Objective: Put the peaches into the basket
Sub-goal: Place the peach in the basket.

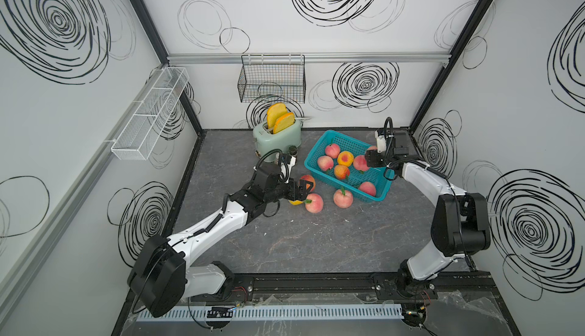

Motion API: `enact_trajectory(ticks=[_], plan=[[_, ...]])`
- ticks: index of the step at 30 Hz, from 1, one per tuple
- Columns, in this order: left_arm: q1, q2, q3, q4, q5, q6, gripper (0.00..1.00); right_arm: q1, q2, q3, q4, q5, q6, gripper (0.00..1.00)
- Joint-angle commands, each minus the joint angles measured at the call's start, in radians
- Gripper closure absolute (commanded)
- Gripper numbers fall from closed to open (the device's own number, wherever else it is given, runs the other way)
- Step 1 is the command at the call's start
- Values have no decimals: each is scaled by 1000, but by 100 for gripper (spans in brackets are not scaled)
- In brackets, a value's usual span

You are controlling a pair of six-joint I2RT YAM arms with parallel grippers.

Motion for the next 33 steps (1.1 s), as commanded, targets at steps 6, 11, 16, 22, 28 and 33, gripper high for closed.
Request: enact_trajectory(ticks=[6,11,16,22,28,33], plan=[[-6,-4,-19,94,36,-16,4,15,51,22,-68,95,-37,30],[-6,12,-15,98,39,-12,4,19,54,-9,-59,122,-43,30],[-6,20,-15,100,39,-12,4,20,69,-18,-50,134,-43,30],[-6,14,-15,98,36,-15,4,28,90,-20,-47,146,-50,29],[-6,15,-15,98,35,-16,4,32,98,-19,-42,151,-50,28],[-6,27,-15,98,35,-16,3,31,97,-17,-34,149,-47,28]])
